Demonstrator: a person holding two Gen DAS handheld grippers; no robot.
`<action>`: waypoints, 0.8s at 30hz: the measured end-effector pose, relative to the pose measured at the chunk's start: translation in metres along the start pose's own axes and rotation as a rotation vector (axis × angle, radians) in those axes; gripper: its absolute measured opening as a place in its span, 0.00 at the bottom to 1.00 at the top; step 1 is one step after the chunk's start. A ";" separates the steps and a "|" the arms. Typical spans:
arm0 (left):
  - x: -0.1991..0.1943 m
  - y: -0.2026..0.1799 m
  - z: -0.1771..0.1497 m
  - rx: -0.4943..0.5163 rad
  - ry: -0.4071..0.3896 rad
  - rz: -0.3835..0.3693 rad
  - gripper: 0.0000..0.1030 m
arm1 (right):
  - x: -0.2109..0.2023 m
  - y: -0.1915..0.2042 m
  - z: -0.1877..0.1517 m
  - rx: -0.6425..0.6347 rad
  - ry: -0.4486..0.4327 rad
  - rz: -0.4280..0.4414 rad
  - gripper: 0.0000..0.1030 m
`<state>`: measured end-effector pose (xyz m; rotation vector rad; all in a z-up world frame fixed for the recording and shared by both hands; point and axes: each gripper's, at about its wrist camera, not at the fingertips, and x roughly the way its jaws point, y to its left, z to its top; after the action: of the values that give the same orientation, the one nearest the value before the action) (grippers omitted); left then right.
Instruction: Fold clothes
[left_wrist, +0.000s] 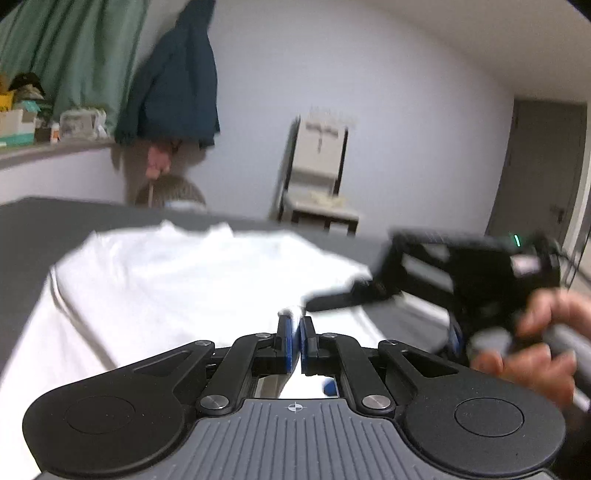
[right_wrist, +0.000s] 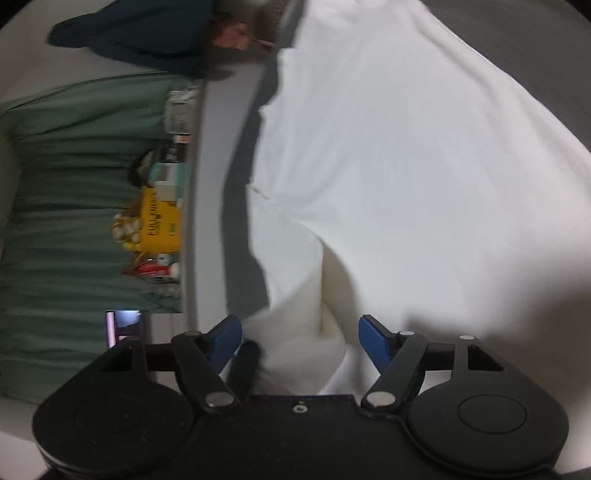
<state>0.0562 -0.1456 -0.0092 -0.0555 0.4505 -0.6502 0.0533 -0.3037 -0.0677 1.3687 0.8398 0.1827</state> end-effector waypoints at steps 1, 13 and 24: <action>0.000 -0.004 -0.006 0.010 0.009 0.007 0.03 | 0.003 -0.005 -0.001 0.007 -0.010 -0.028 0.67; -0.002 -0.059 -0.031 0.221 0.065 -0.020 0.03 | 0.012 -0.018 0.003 0.013 -0.005 -0.038 0.45; 0.004 -0.076 -0.042 0.250 0.116 -0.055 0.05 | 0.010 -0.030 0.008 -0.004 -0.065 -0.076 0.06</action>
<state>-0.0025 -0.2052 -0.0338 0.2083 0.4775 -0.7618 0.0547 -0.3110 -0.0997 1.3299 0.8351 0.0799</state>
